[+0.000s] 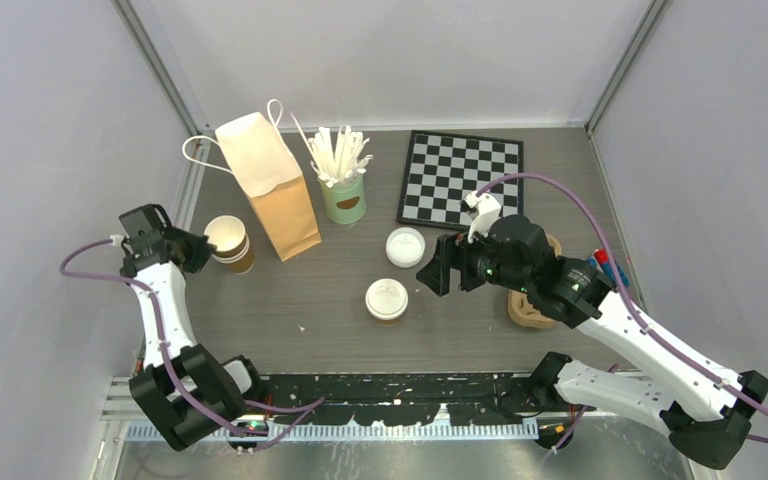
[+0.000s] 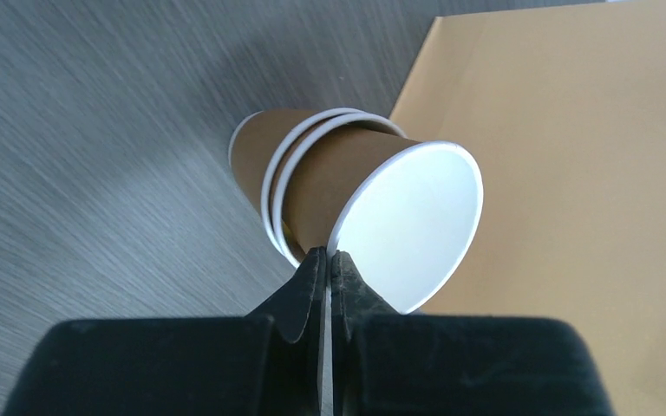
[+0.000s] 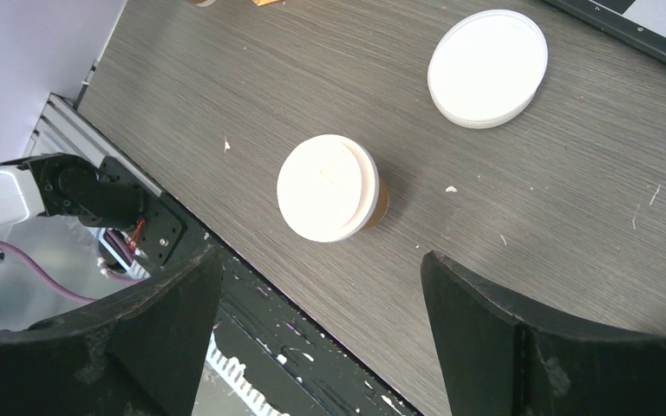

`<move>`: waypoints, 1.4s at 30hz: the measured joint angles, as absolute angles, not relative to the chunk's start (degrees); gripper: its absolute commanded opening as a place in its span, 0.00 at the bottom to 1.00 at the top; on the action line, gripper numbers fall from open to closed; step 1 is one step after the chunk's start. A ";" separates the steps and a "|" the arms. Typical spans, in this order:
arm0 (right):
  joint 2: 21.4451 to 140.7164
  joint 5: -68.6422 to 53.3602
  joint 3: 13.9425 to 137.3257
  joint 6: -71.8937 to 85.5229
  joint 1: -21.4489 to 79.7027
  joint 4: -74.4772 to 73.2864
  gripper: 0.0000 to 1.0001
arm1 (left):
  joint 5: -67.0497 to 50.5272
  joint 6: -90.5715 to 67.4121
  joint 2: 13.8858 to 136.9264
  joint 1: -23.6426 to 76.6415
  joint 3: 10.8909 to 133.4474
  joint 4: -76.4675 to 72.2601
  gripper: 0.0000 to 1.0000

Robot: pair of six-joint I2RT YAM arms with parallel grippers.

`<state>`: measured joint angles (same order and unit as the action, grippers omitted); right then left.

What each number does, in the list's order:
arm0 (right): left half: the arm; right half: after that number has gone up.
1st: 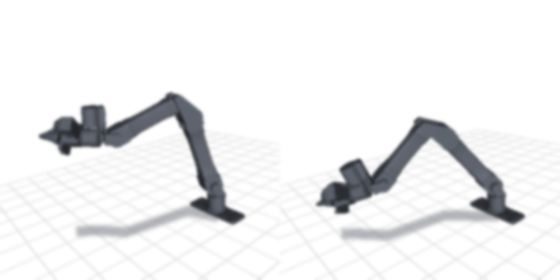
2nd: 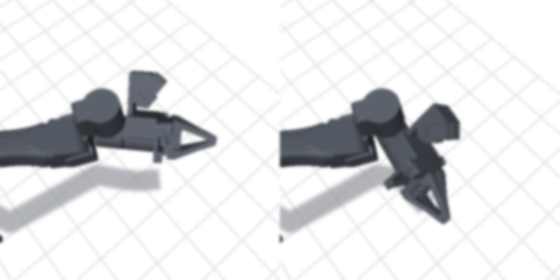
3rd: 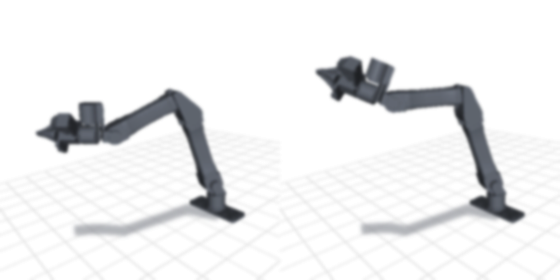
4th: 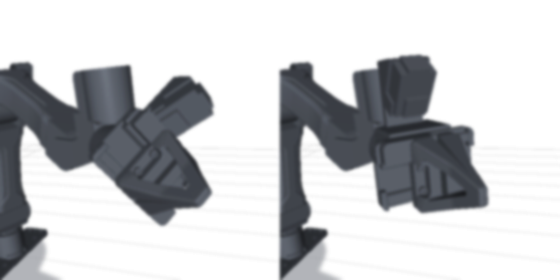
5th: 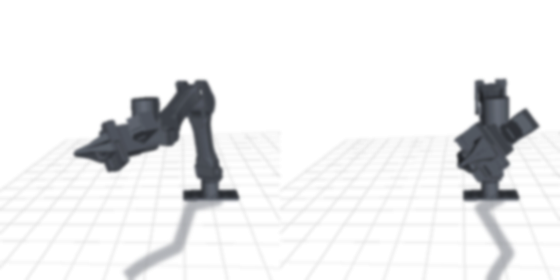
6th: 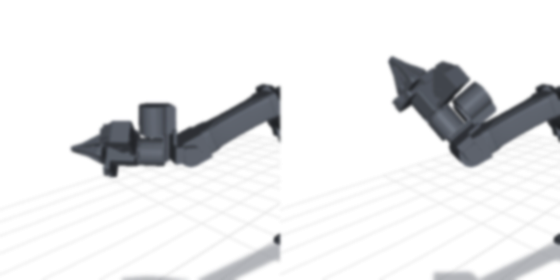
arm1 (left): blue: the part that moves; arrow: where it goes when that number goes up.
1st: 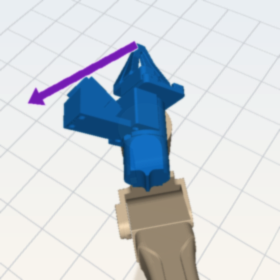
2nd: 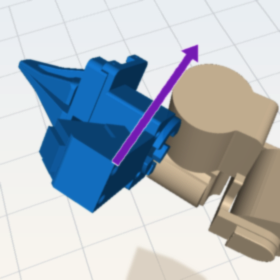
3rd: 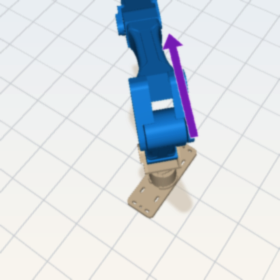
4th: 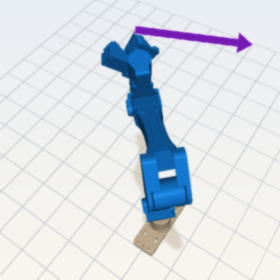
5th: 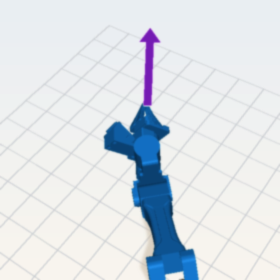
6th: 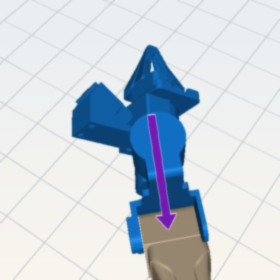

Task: Pack the takeout coffee

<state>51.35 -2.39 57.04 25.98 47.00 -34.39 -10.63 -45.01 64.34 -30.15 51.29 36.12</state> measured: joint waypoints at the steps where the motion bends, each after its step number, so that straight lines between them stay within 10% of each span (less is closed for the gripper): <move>1: 51.35 -2.37 56.93 25.87 47.00 -34.41 0.89 | -11.29 -45.23 64.01 -30.15 51.59 36.14 0.00; 27: 52.62 8.34 56.66 29.45 47.00 -39.13 0.99 | -9.52 -44.51 41.45 -29.54 64.07 48.40 0.00; 42: 49.54 14.94 52.47 34.52 46.85 -42.24 0.93 | -22.48 -42.92 34.52 -23.86 45.30 55.46 0.00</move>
<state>49.54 14.94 52.47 34.52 46.85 -42.24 -22.48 -42.92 34.52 -23.86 45.30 55.46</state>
